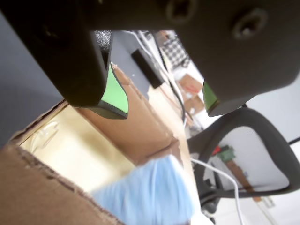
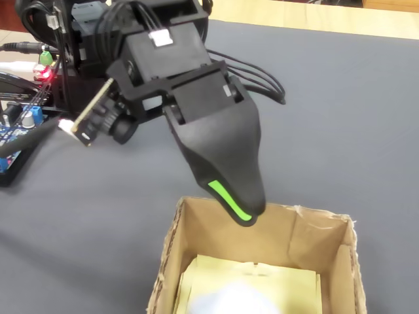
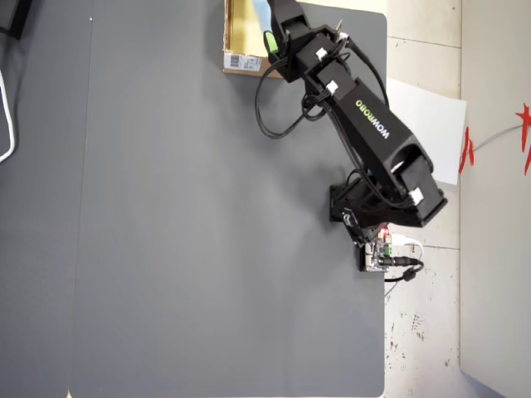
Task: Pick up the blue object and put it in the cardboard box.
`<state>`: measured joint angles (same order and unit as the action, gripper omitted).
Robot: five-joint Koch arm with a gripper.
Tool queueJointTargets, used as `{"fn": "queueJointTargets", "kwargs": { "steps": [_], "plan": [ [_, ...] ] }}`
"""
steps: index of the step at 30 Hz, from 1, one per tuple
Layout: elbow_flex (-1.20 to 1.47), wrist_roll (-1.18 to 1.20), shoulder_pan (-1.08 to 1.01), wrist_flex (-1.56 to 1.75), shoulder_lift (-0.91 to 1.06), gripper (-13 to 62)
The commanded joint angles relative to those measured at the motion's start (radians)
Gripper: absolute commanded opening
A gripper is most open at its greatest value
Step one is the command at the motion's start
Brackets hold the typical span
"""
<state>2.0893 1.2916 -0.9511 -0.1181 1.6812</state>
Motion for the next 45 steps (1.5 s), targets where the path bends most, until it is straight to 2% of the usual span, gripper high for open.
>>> {"fn": "queueJointTargets", "kwargs": {
  "steps": [1, 9, 27, 35, 45],
  "plan": [
    [-0.029, 0.048, 0.009, 0.037, 0.064, 31.6],
    [0.031, 0.186, 0.138, 0.215, 0.172, 31.6],
    [0.387, 0.399, 0.67, 0.383, 0.52, 33.8],
    [0.617, 0.453, 0.787, 0.417, 0.672, 33.8],
    [0.853, 0.462, 0.85, 0.453, 0.689, 34.0]
  ]
}}
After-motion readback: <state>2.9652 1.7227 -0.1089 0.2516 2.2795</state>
